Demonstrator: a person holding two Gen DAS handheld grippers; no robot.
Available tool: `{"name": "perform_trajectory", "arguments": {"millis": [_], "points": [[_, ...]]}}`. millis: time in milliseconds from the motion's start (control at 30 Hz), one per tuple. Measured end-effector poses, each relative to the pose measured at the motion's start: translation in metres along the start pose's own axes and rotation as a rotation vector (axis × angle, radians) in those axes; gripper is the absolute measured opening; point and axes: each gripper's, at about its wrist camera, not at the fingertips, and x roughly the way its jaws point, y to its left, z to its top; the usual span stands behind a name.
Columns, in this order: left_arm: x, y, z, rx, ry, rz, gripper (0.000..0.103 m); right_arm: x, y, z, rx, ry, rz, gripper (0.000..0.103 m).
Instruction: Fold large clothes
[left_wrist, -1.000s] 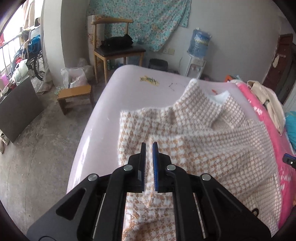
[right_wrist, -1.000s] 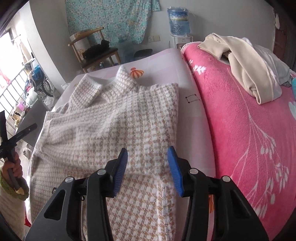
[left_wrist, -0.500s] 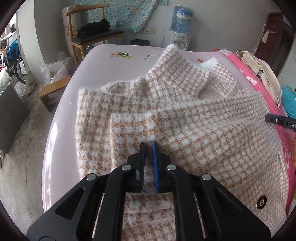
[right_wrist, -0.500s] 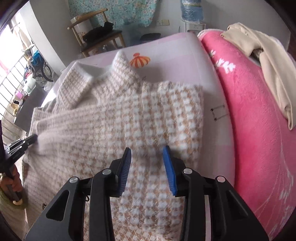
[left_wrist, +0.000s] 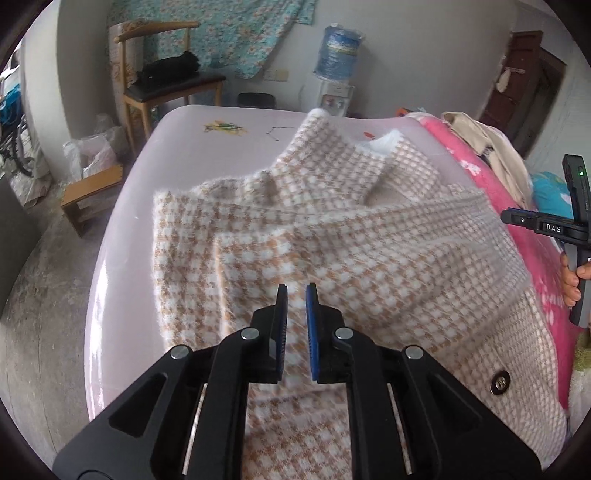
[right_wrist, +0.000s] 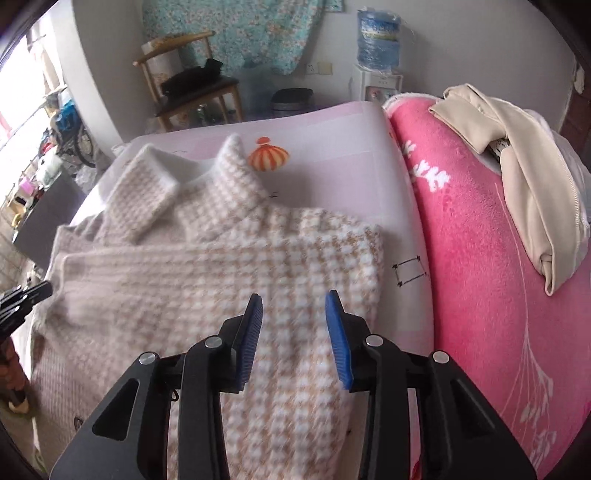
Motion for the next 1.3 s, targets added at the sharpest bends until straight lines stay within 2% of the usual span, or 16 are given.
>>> {"name": "perform_trajectory", "arguments": {"millis": [100,133,167,200,300,367,433,500,633,733,833,1000,1033,1100,1133,1300], "points": [[0.011,-0.010,-0.013,0.040,0.070,0.012,0.021,-0.005,0.015,-0.033,-0.059,0.045,0.037,0.034],[0.017,-0.010,-0.018,0.039,0.081,0.022,0.023,0.004,0.018,-0.044,-0.073,0.088,0.020,0.034],[0.017,-0.010,-0.018,0.030,0.060,0.020,0.023,0.013,0.020,-0.055,-0.086,0.117,-0.003,0.035],[0.017,-0.009,-0.017,0.014,0.063,0.020,0.023,0.012,0.018,-0.060,-0.084,0.082,0.005,0.036],[0.009,-0.007,-0.013,-0.038,0.065,0.054,0.023,0.001,0.010,-0.057,0.013,0.104,0.019,0.036],[-0.006,-0.010,-0.016,-0.036,0.049,0.080,0.026,-0.015,0.012,-0.058,0.027,0.090,0.017,0.038],[-0.025,-0.014,-0.025,-0.024,0.048,0.102,0.035,-0.037,0.021,-0.068,0.017,0.066,0.034,0.043],[-0.045,-0.021,-0.039,-0.016,0.050,0.132,0.044,-0.058,0.029,-0.086,0.015,0.058,0.050,0.055],[-0.075,-0.038,-0.080,-0.003,0.086,0.174,0.065,-0.087,0.047,-0.135,0.028,0.079,0.094,0.062],[-0.088,-0.050,-0.115,-0.015,0.127,0.200,0.070,-0.101,0.059,-0.171,0.024,0.102,0.112,0.067],[-0.097,-0.063,-0.149,-0.016,0.145,0.221,0.073,-0.114,0.072,-0.204,0.016,0.116,0.111,0.072],[-0.089,-0.078,-0.195,0.031,0.188,0.321,0.073,-0.112,0.085,-0.249,-0.022,0.135,0.032,0.072],[-0.091,-0.081,-0.201,0.035,0.161,0.333,0.074,-0.107,0.086,-0.257,-0.029,0.153,0.006,0.072],[-0.097,-0.083,-0.210,0.034,0.148,0.336,0.074,-0.101,0.089,-0.274,-0.052,0.172,-0.037,0.074],[-0.099,-0.084,-0.213,0.033,0.144,0.338,0.074,-0.104,0.090,-0.278,-0.060,0.149,-0.045,0.074],[-0.117,-0.080,-0.231,-0.002,0.126,0.319,0.074,-0.115,0.088,-0.294,-0.038,0.135,-0.035,0.076]]}}
